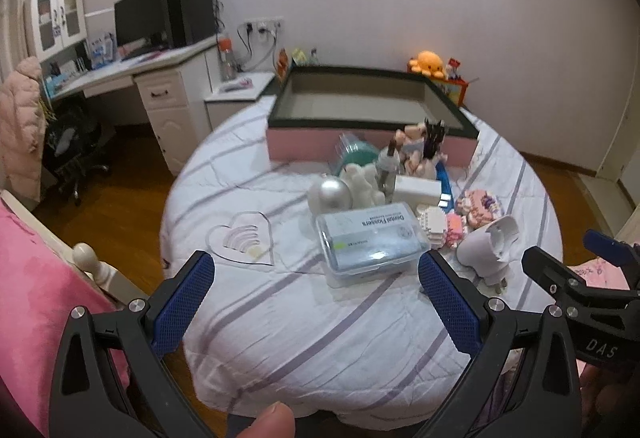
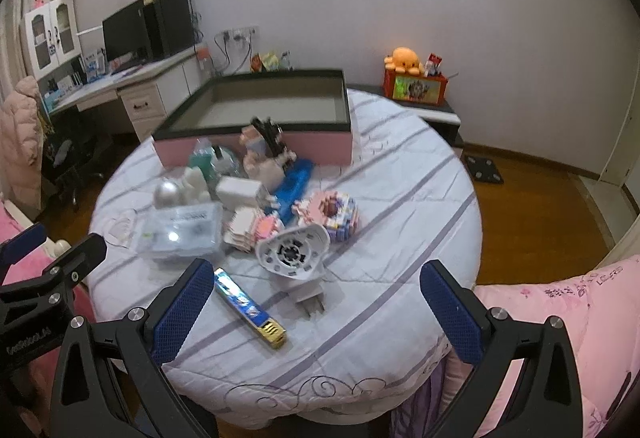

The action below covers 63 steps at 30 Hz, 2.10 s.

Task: Organize rigid objects
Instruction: 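Move both tools toward the cluttered items on the table, then grasp the clear Dental Flossers box with left tool while right tool grasps white plug adapter, then carry both items over the pink tray box and release them inside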

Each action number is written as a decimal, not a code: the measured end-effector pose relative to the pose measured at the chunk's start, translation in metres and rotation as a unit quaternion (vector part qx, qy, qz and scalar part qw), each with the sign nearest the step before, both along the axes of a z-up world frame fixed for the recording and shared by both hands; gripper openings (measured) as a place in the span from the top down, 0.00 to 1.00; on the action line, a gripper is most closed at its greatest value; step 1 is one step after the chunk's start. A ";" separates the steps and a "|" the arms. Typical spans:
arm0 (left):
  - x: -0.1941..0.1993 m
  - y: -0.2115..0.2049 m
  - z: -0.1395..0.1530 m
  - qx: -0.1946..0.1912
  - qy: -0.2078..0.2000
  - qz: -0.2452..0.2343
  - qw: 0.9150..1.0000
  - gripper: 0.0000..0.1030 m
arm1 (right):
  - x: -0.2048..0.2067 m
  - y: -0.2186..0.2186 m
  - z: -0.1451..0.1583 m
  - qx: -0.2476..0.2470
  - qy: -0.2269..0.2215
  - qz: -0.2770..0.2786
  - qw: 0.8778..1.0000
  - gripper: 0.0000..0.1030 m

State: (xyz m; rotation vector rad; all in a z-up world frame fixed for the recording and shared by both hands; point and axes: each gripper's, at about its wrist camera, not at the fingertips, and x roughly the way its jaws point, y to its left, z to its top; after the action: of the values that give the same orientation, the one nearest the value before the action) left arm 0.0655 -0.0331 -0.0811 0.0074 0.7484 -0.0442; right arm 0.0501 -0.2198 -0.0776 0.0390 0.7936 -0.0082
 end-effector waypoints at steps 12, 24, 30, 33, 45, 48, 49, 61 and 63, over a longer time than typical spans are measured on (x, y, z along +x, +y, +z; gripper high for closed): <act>0.043 -0.024 -0.033 -0.017 0.042 -0.020 0.999 0.00 | 0.035 -0.020 -0.039 0.015 0.039 -0.001 0.999 0.00; 0.071 -0.033 -0.063 -0.054 0.084 -0.039 0.994 0.00 | 0.043 -0.009 -0.050 0.015 0.037 0.051 0.998 0.00; 0.069 -0.020 -0.066 -0.051 0.066 -0.028 0.996 0.00 | 0.054 0.001 -0.057 0.015 0.033 0.056 0.998 0.03; 0.070 -0.017 -0.067 -0.050 0.060 -0.028 0.997 0.00 | 0.057 0.000 -0.062 0.028 0.038 0.045 0.998 0.09; 0.083 -0.017 -0.078 -0.030 0.075 -0.007 0.997 0.00 | 0.056 0.000 -0.065 0.039 0.032 0.042 0.998 0.48; 0.082 -0.008 -0.077 -0.037 0.077 -0.010 0.996 0.01 | 0.055 -0.003 -0.065 0.045 0.032 0.042 0.998 0.48; 0.080 -0.006 -0.077 -0.037 0.078 -0.010 0.996 0.01 | 0.054 -0.004 -0.064 0.046 0.031 0.041 0.998 0.49; 0.056 0.014 -0.052 -0.028 0.057 -0.006 0.998 0.01 | 0.038 -0.005 -0.039 0.056 0.017 0.046 0.997 0.49; 0.053 0.017 -0.043 -0.026 0.047 -0.008 0.999 0.01 | 0.036 -0.002 -0.029 0.059 0.010 0.051 0.997 0.49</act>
State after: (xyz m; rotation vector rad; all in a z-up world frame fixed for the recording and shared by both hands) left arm 0.1185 -0.0161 -0.1242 -0.0385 0.8402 -0.0794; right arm 0.0866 -0.2221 -0.1069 0.1099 0.8148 0.1359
